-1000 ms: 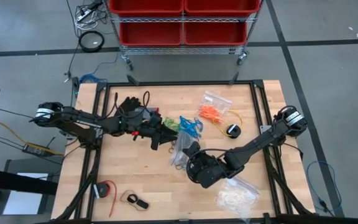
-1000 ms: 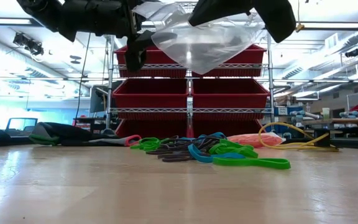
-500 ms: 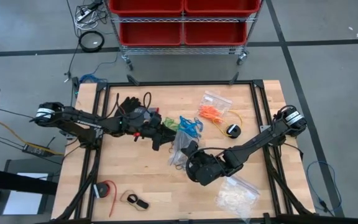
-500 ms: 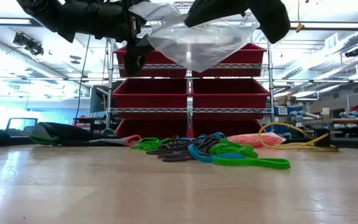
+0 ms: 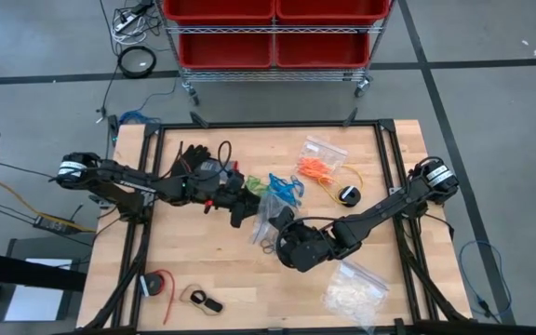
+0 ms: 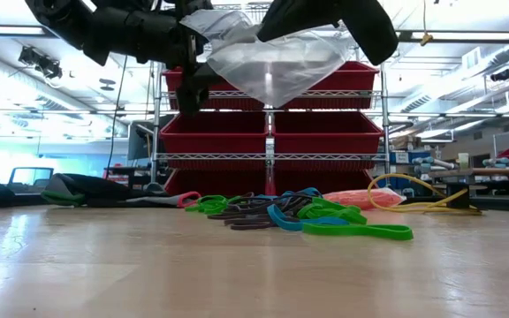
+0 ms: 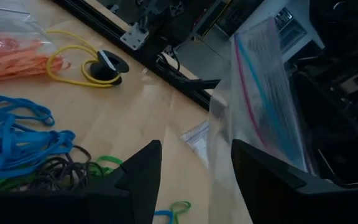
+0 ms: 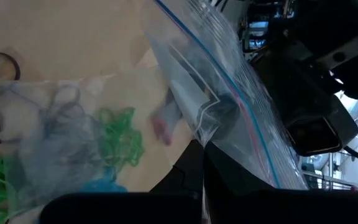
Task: Sort rubber bands
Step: Open the transparent zip bag
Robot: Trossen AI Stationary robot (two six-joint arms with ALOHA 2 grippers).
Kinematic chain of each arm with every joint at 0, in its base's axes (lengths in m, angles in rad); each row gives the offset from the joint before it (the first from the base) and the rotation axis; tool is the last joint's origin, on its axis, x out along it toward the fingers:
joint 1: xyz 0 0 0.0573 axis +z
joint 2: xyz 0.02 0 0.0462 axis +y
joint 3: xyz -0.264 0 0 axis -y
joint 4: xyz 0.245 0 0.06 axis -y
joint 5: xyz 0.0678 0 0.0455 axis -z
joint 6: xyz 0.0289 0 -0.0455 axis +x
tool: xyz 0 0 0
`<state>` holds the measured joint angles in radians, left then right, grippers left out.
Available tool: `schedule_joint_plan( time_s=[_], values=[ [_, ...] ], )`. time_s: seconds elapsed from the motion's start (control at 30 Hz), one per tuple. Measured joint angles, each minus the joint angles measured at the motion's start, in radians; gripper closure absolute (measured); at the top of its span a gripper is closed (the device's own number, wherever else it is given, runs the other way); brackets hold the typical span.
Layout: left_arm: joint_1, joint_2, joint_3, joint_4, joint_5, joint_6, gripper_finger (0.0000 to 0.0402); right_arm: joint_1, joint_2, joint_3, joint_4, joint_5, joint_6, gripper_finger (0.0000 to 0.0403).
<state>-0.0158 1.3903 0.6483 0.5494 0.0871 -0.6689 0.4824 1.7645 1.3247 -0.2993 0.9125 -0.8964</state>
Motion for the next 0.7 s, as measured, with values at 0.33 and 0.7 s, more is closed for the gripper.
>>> schedule_joint_plan(
  time_s=[0.33, 0.7],
  values=[
    [0.04, -0.062, 0.0, -0.004, 0.009, 0.028, 0.02, 0.027, 0.0, 0.0, -0.005, 0.011, 0.001, 0.0403],
    [0.042, -0.141, 0.0, -0.058, 0.02, 0.037, 0.02, 0.028, 0.0, 0.0, -0.01, 0.015, 0.002, 0.0403]
  ],
)
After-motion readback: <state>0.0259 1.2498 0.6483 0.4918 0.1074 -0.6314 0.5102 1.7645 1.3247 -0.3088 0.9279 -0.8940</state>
